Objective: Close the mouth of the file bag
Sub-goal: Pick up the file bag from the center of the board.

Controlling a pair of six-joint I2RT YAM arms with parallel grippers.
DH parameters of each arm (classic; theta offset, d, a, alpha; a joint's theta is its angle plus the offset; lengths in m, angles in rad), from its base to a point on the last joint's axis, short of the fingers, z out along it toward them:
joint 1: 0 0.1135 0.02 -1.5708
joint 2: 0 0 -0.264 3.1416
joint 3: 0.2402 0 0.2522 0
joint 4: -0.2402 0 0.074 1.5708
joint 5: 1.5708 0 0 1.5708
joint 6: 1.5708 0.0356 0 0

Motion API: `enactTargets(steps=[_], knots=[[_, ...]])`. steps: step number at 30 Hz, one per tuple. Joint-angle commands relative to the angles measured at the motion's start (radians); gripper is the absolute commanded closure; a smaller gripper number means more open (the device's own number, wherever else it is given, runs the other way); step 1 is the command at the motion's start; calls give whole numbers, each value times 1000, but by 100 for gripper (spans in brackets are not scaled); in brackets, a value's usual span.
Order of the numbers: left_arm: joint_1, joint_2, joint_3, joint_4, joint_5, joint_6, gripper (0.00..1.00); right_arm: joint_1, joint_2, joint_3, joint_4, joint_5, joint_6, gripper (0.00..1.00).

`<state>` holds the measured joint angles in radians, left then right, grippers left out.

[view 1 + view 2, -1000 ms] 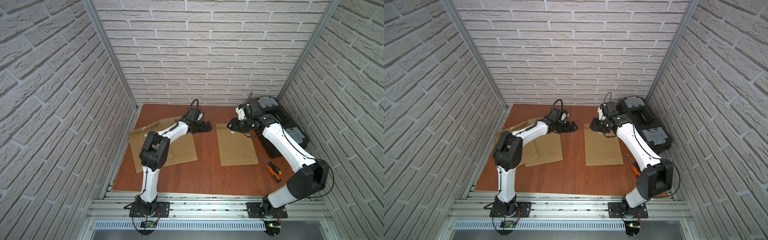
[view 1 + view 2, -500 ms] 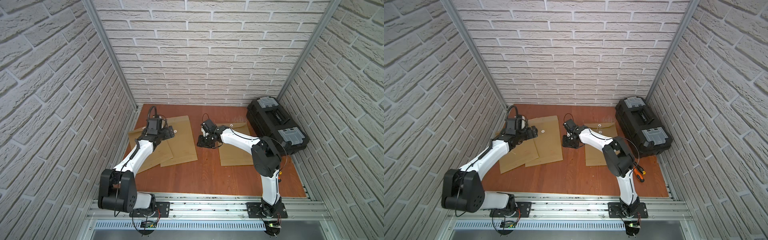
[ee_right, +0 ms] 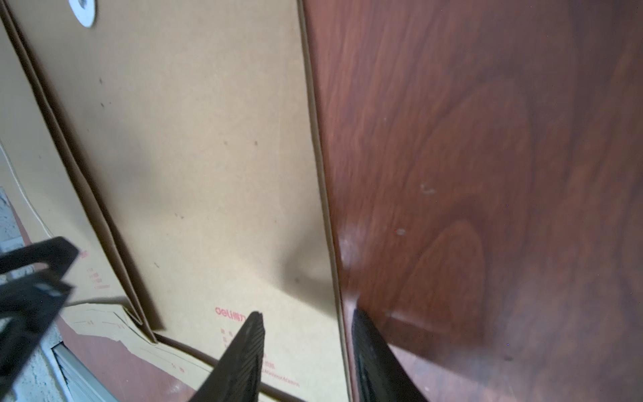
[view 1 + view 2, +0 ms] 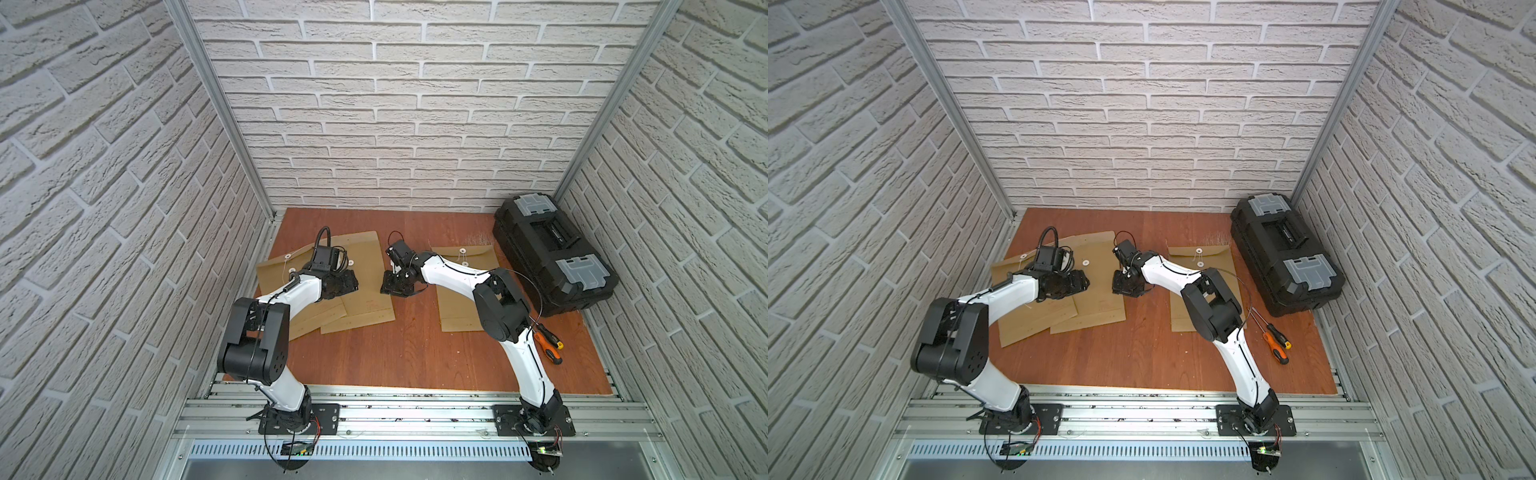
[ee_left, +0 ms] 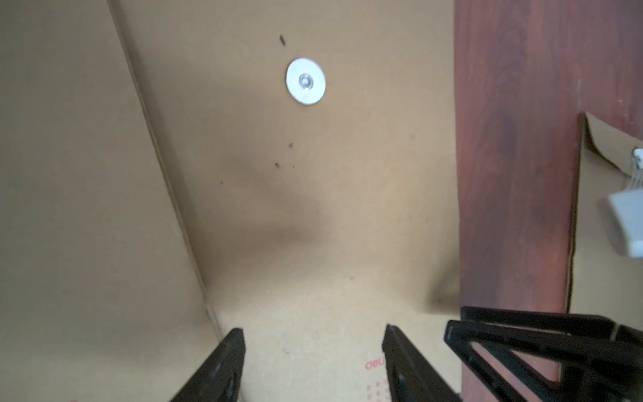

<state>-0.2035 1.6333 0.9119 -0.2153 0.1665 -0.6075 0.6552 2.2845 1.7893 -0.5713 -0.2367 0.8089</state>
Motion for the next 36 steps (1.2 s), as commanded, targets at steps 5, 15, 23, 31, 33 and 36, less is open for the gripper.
enactTargets(steps=[5, 15, 23, 31, 33, 36], knots=[[-19, 81, -59, 101, 37, -65, 49, -31, -16, -100, 290, -260, 69, 59], [-43, 128, -77, 159, 117, -89, 63, -59, -110, -259, 838, -543, 260, 62], [-79, 161, -80, 180, 131, -102, 66, -43, -36, -310, 754, -384, 251, 68], [-85, 138, -83, 180, 143, -104, 68, -22, -1, -281, 756, -325, 255, 86], [-76, 110, -74, 158, 150, -99, 68, -22, -15, -273, 738, -315, 242, 97], [-49, 33, -60, 108, 148, -88, 66, -29, -80, -270, 630, -279, 185, 97]])
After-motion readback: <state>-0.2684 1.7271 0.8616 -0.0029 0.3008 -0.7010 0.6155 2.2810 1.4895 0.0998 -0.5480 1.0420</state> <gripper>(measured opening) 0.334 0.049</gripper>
